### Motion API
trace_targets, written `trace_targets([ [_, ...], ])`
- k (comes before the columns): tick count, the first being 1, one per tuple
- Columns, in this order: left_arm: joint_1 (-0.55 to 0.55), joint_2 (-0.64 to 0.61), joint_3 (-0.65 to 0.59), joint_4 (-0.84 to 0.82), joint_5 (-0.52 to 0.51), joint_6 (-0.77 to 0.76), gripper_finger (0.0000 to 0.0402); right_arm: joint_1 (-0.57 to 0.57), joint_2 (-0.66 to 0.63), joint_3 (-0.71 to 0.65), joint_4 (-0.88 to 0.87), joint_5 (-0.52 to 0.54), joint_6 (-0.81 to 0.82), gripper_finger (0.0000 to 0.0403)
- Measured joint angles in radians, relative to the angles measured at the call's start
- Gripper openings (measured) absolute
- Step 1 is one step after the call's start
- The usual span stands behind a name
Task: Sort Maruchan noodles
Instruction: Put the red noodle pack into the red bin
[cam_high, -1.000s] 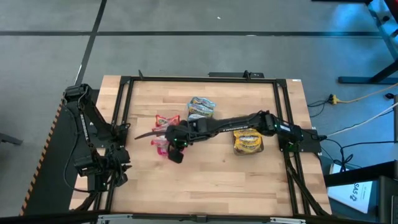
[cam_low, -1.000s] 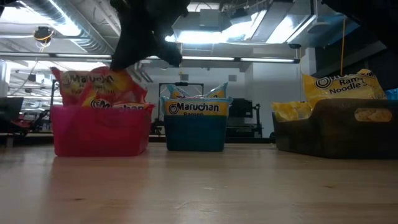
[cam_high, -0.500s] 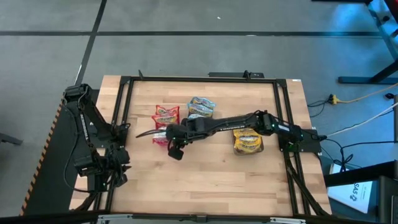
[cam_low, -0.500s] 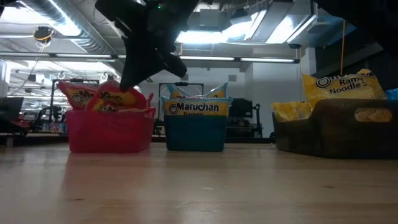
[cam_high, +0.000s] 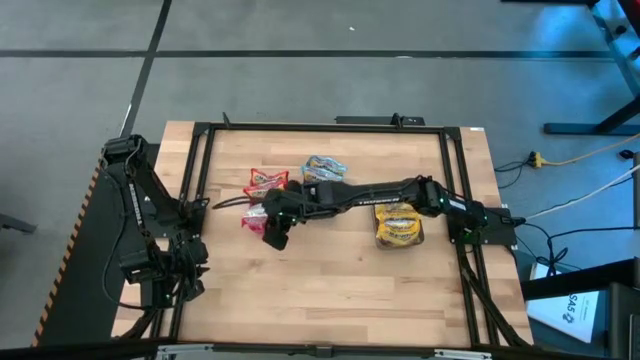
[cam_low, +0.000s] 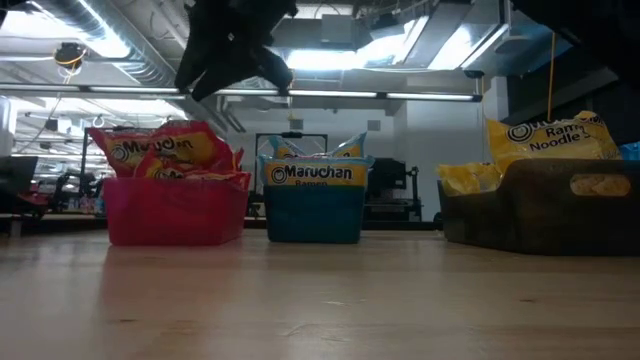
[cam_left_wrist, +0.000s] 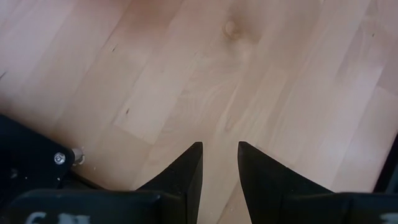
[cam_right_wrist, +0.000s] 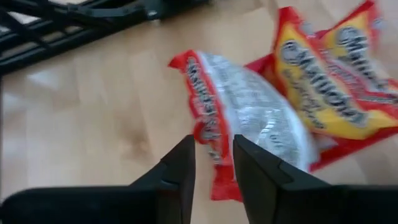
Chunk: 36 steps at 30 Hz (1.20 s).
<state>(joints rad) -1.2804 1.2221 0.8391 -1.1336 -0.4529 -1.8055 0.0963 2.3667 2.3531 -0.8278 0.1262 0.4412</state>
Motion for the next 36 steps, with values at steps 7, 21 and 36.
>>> trace_targets([
  [7,0.0,0.0,0.0,0.002,0.002,0.001,0.0095,-0.001,-0.003,0.0,0.015,-0.01,-0.018,0.0117],
  [21,0.0,0.0,0.0,0.001,0.002,0.001,0.0095,-0.055,0.009,0.0,0.085,-0.086,-0.181,0.0159],
  [36,0.002,0.0,0.0,0.0,0.002,-0.025,0.0095,-0.068,0.077,0.001,0.14,-0.107,-0.29,0.0195],
])
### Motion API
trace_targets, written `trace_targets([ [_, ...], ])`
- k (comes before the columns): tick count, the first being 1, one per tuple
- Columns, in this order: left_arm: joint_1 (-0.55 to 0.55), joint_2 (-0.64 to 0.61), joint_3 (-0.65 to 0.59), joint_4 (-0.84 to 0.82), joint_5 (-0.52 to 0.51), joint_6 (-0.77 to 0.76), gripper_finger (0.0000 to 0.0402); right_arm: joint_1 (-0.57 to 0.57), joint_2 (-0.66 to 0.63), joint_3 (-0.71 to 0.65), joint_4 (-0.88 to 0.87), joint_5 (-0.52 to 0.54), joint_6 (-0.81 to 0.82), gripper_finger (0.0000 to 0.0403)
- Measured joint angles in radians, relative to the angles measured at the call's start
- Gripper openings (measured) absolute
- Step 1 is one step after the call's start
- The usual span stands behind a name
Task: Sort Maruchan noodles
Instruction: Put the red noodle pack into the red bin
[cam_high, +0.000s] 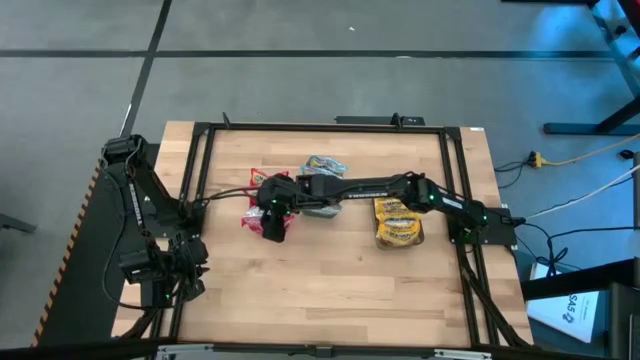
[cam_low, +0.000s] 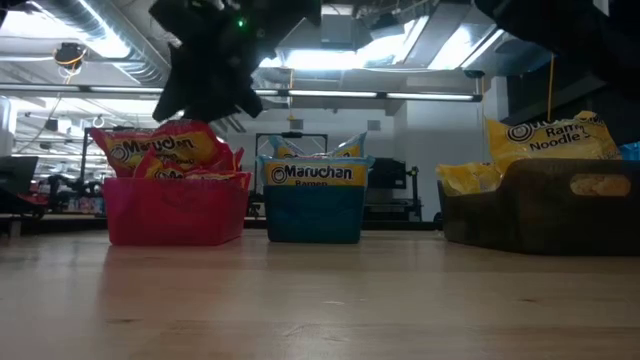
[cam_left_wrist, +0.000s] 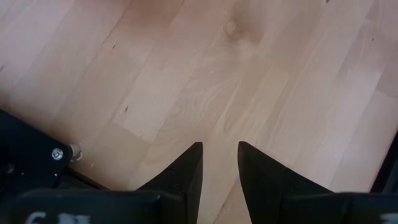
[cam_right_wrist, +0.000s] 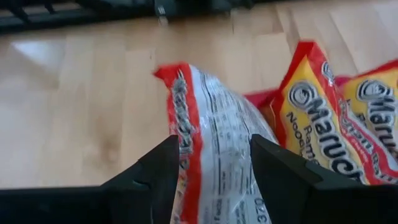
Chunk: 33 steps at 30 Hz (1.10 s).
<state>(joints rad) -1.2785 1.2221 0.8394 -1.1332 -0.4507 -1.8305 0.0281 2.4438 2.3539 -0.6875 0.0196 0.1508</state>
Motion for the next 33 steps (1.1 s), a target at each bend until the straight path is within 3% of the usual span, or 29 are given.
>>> trace_targets([
  [14,0.0,0.0,0.0,0.014,0.0,-0.002,0.0095,-0.022,0.042,0.0,-0.011,0.015,-0.023,0.019],
  [21,0.0,0.0,0.0,0.04,0.024,-0.002,0.0095,-0.06,0.041,0.002,-0.025,-0.066,0.102,0.0133],
  [27,0.0,0.0,0.0,0.056,0.069,-0.003,0.0095,-0.092,0.042,0.002,-0.026,-0.215,0.258,0.0089],
  [33,0.0,0.0,0.0,0.066,0.069,-0.001,0.0095,-0.094,0.042,0.002,-0.04,-0.185,0.266,0.0084],
])
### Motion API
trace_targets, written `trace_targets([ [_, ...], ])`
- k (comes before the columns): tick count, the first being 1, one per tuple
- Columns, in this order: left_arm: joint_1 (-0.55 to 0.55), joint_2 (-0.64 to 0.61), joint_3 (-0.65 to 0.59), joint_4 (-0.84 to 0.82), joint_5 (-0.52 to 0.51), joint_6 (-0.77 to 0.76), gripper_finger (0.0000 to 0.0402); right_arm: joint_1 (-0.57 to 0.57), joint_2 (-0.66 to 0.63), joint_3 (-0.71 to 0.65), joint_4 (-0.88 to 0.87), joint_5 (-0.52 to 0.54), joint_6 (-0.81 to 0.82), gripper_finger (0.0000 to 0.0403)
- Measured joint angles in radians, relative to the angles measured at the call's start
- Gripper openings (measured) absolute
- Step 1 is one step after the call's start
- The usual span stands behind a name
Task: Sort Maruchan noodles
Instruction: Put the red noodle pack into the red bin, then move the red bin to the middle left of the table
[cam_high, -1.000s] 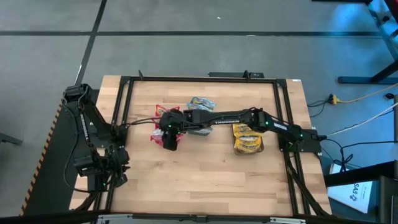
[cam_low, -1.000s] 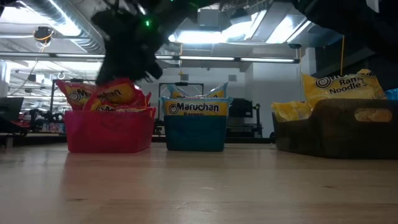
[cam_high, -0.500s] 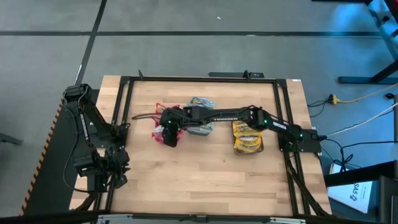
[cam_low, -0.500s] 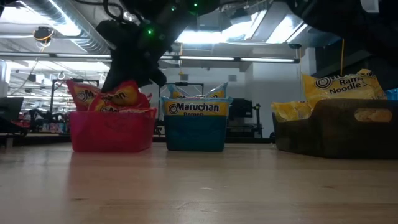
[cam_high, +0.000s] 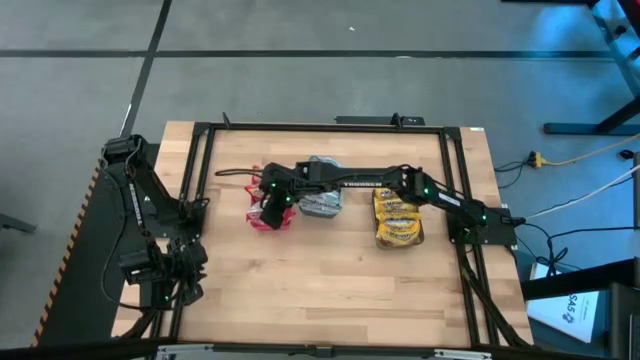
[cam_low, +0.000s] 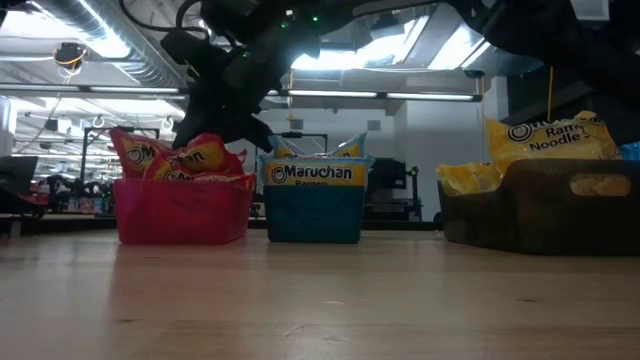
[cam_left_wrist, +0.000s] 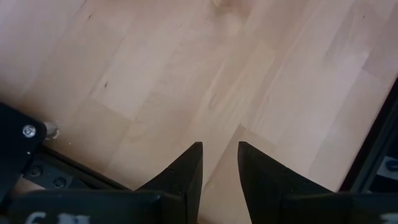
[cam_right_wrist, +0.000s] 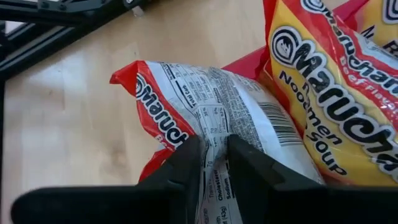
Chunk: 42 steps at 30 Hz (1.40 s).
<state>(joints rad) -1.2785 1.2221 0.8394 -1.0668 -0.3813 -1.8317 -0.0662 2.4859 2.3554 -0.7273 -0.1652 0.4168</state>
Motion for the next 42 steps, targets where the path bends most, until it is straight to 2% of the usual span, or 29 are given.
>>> trace_targets([
  [6,0.0,0.0,0.0,0.008,0.0,0.0,0.0095,0.0,0.001,0.0,0.021,-0.008,-0.024,0.0098],
  [9,0.0,0.0,0.0,0.012,0.0,0.0,0.0095,0.0,0.002,0.0,0.02,-0.001,-0.045,0.0126],
  [16,0.0,0.0,0.0,0.048,0.0,0.0,0.0095,0.0,0.002,0.0,0.017,0.108,-0.039,0.0188],
  [23,0.0,0.0,0.0,0.073,0.001,0.001,0.0095,0.001,0.002,0.0,-0.017,0.147,-0.056,0.0189],
  [28,0.0,0.0,0.0,0.074,0.0,0.001,0.0095,0.0,0.002,0.0,0.01,0.1,-0.052,0.0182],
  [37,0.0,0.0,0.0,0.084,0.0,0.001,0.0095,-0.006,-0.021,0.0,0.086,0.034,0.054,0.0182],
  [42,0.0,0.0,0.0,0.084,0.0,0.006,0.0095,-0.002,-0.027,0.0,0.079,-0.212,0.104,0.0182],
])
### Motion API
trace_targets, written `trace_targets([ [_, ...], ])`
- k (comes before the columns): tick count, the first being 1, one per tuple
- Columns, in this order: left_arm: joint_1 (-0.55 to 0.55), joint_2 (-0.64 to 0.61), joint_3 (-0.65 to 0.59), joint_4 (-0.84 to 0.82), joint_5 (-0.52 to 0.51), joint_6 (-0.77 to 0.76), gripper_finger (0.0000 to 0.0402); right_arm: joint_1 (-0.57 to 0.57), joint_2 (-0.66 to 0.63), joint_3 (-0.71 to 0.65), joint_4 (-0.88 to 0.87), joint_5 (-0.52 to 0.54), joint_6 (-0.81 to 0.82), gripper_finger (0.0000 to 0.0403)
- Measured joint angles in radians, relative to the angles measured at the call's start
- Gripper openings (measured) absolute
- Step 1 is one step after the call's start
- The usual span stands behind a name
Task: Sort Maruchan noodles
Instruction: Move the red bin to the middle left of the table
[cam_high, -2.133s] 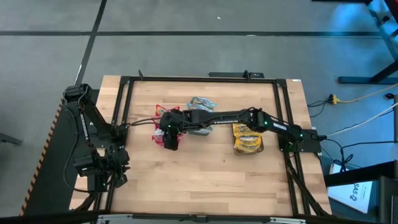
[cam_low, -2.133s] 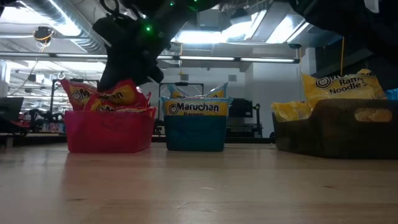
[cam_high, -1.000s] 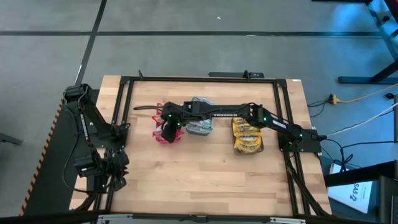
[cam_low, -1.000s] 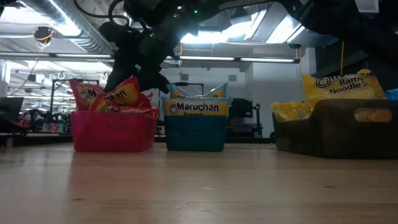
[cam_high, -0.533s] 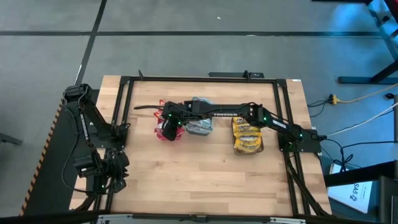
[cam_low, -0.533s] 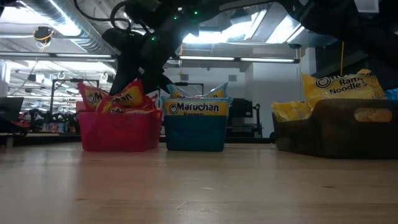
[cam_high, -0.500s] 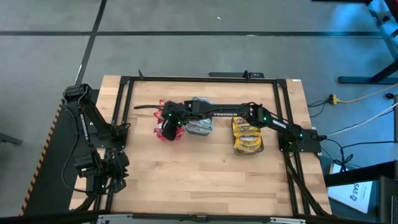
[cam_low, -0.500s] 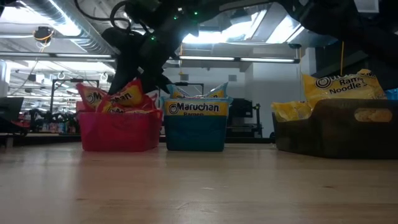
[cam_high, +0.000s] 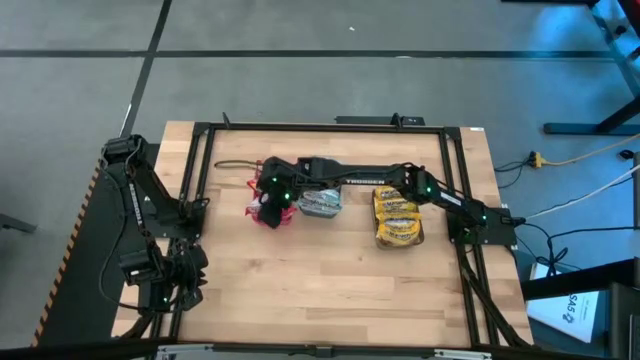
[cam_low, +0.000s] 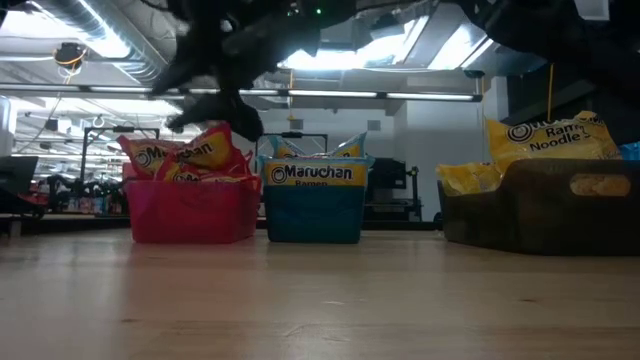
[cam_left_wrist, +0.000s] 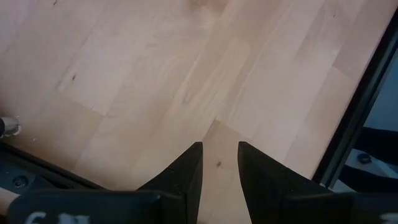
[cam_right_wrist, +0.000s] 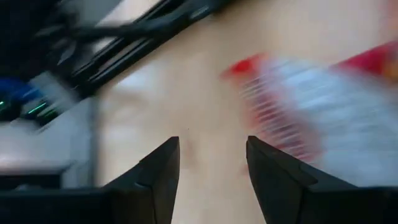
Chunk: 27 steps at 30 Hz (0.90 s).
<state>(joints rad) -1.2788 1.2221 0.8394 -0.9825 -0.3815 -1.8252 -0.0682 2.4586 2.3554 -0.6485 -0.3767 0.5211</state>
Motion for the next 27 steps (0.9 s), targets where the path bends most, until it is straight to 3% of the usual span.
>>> trace_targets([
  [3,0.0,0.0,0.0,-0.003,-0.001,0.003,0.0095,0.023,-0.001,0.0,-0.007,-0.115,-0.001,0.0182],
  [6,0.0,0.0,0.0,-0.004,-0.001,0.003,0.0095,0.05,-0.001,-0.007,-0.005,-0.119,-0.032,0.0182],
  [8,0.0,0.0,0.0,-0.004,-0.001,0.003,0.0095,0.066,-0.001,-0.014,-0.007,-0.047,-0.089,0.0182],
  [14,0.0,0.0,0.0,-0.004,-0.002,0.003,0.0095,0.11,-0.002,-0.036,-0.029,0.312,-0.178,0.0181],
  [27,0.0,0.0,0.0,-0.004,-0.003,0.005,0.0095,0.134,-0.003,-0.048,-0.121,0.386,-0.212,0.0181],
])
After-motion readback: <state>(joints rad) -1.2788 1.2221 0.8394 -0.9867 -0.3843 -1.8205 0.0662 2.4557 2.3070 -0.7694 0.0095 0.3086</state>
